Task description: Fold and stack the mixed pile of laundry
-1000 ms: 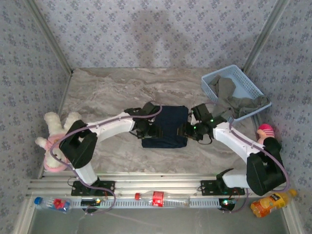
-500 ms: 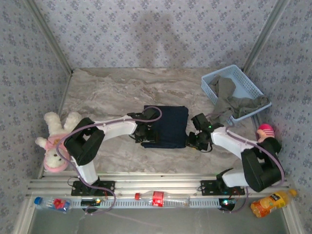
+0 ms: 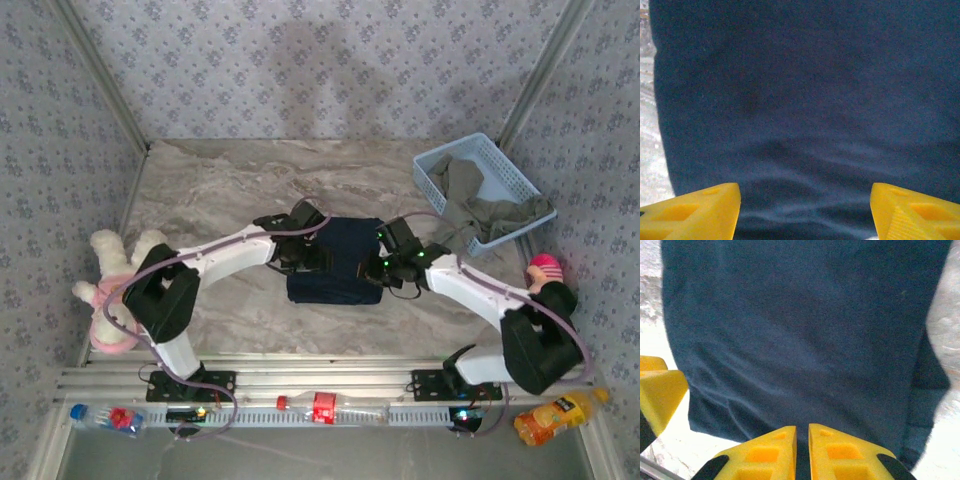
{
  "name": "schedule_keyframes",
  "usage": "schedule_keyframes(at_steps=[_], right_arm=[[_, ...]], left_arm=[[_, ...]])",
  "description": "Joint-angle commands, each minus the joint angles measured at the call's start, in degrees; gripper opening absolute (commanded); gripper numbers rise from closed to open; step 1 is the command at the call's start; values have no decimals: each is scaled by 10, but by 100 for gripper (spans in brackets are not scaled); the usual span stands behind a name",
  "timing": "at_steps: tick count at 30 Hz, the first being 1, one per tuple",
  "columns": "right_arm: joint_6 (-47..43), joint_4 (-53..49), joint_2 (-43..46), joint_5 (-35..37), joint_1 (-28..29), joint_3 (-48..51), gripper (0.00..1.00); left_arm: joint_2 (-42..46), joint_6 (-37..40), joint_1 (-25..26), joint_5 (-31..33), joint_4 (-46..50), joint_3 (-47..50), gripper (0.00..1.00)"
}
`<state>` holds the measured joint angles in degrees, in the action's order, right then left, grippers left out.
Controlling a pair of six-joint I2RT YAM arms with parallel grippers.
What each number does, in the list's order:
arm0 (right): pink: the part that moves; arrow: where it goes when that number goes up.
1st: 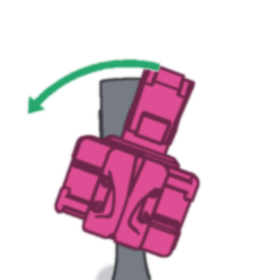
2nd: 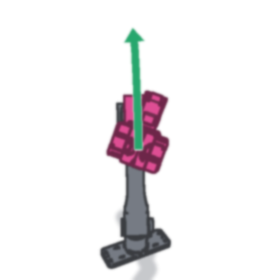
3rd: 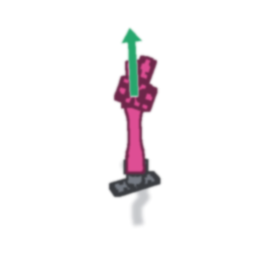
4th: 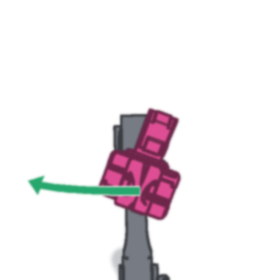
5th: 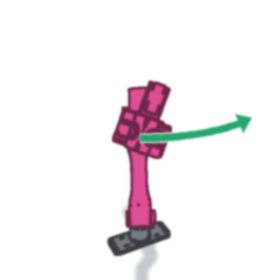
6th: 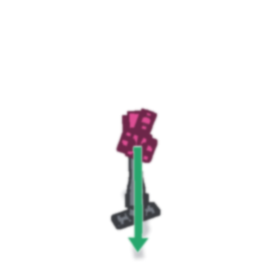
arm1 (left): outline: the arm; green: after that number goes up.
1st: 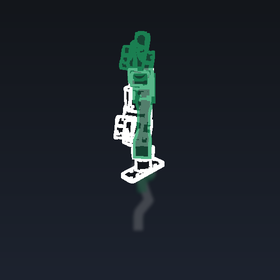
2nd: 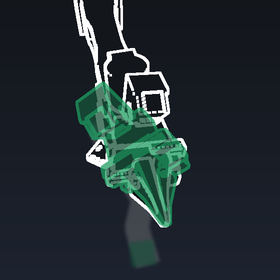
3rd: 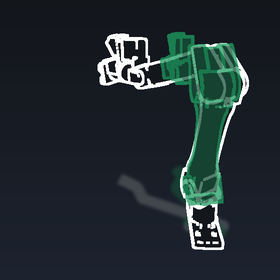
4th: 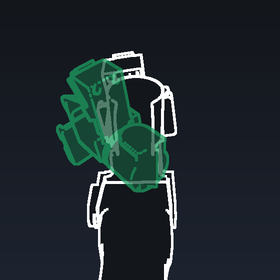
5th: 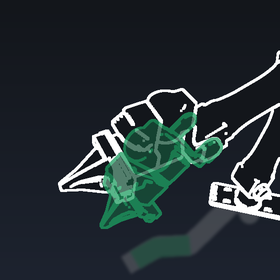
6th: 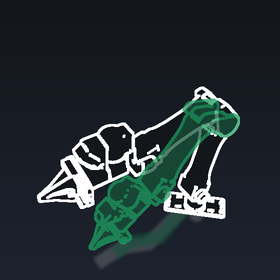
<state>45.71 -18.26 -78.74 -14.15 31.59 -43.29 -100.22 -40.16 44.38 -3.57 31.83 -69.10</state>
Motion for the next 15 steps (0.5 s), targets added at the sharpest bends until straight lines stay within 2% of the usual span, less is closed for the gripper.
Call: schedule_keyframes(at_steps=[1, 6, 11, 14, 15], right_arm=[[37, 54, -40, -24, -18, 50, 15], [32, 66, -48, -15, -59, 96, 18], [-22, 7, -8, -37, -72, 54, 39], [-59, -64, 37, -22, -82, 0, 67], [-73, -89, 54, -2, -89, -20, 81]], left_arm=[[-51, -9, -13, 0, -7, 32, 69], [-69, -11, -25, 9, 2, 56, 69], [-47, 6, -29, 17, 54, 16, 69], [-32, 26, -25, 34, 112, -45, 72], [-31, 30, -23, 46, 132, -69, 73]])
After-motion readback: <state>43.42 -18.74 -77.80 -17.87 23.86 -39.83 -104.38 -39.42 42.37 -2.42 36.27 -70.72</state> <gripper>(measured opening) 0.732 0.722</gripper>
